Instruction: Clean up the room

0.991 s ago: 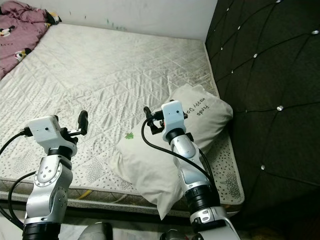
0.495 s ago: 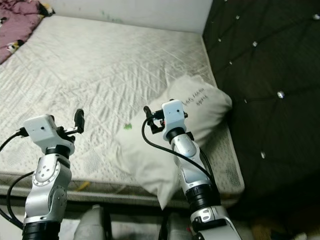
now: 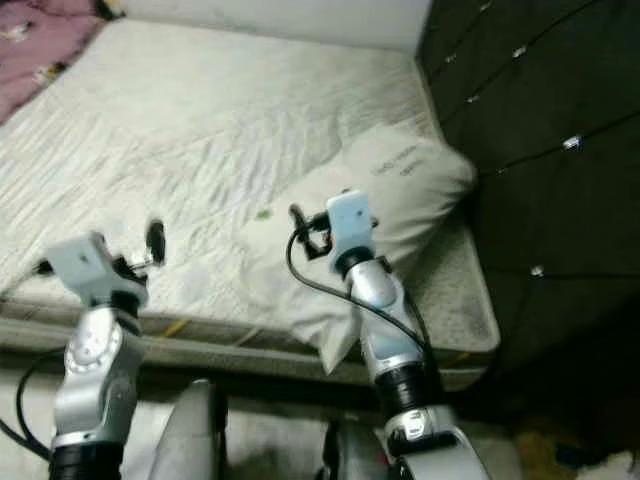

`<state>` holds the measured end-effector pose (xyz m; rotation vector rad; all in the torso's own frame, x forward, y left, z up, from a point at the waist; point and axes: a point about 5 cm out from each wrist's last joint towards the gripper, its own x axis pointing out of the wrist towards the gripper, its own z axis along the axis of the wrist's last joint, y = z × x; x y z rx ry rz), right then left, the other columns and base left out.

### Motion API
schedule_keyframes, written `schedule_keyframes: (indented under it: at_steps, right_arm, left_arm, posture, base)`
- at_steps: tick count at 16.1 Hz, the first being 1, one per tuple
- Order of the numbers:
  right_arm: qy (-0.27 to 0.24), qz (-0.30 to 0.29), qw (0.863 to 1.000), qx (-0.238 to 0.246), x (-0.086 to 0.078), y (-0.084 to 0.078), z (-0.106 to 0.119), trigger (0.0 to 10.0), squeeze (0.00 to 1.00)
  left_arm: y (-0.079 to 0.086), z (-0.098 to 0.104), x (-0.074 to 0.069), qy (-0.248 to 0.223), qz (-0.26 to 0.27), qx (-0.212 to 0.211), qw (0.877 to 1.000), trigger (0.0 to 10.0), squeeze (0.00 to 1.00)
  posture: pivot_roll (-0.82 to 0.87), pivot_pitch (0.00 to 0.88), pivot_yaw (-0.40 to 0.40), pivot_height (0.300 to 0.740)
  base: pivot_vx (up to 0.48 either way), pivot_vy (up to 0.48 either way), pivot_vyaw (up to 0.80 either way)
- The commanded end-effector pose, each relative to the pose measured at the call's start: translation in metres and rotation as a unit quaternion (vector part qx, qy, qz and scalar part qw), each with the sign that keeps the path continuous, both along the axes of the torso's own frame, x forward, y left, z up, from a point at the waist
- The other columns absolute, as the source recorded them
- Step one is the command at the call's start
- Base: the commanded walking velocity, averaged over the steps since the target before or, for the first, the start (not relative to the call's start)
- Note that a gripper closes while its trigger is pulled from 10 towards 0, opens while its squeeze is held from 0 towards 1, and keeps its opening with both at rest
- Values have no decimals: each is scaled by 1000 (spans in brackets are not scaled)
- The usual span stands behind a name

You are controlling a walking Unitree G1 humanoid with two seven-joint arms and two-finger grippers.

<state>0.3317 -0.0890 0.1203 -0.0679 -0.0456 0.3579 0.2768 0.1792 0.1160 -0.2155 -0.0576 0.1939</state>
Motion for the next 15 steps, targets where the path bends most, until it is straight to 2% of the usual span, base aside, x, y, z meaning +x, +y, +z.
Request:
schedule_keyframes:
  at_steps: [1,6,14,15]
  right_arm:
    - [0,-1,1000,-1,2,0,2,10000,0]
    - [3,1,1000,-3,3,0,1,10000,0]
    - [5,4,1000,-7,3,0,0,10000,0]
    - [5,4,1000,-7,3,0,-1,10000,0]
  left_arm:
    - [-1,5,3,-7,1,3,1000,10000,0]
    - [1,4,4,-6,6,1,1000,10000,0]
    - [3,4,5,-10,20,-5,1000,10000,0]
    - [4,5,5,-11,22,-4,1000,10000,0]
  posture:
    - [50,108,-85,639]
    - [50,104,-87,639]
    - [51,97,-90,529]
    - [51,97,-90,529]
  base:
    - [0,0,0]
    - [0,0,0]
    - [0,0,0]
    - [0,0,0]
